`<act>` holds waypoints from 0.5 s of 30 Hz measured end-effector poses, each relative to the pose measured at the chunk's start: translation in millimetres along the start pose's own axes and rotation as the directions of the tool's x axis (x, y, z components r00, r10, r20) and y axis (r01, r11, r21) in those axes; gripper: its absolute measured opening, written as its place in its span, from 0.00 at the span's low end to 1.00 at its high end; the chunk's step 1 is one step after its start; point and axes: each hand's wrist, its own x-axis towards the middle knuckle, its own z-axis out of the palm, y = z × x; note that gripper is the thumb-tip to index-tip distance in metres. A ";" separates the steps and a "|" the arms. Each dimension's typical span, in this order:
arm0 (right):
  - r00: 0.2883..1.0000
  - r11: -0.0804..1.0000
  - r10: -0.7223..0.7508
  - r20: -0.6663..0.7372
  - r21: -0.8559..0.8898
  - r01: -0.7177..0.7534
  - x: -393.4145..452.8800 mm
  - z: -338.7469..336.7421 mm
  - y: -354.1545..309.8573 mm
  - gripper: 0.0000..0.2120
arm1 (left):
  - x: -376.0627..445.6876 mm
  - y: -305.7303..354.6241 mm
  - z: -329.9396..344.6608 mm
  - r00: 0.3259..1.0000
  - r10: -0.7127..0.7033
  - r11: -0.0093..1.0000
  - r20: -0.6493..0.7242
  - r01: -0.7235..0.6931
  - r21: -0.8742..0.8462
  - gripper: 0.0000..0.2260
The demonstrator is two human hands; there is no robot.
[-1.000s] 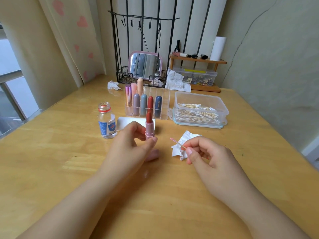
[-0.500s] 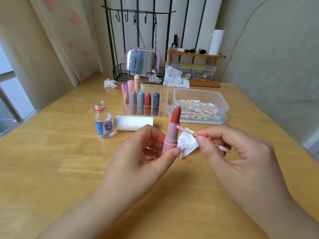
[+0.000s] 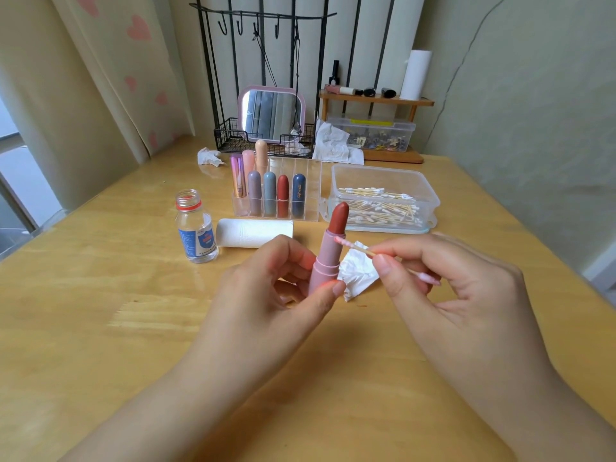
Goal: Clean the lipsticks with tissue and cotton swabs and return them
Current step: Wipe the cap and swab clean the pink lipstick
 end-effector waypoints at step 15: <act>0.990 0.977 0.112 0.088 0.175 -0.126 0.0 -0.9 2.7 0.06 | -1.4 -1.9 1.3 0.998 0.058 0.998 0.037 -0.057 -0.019 0.11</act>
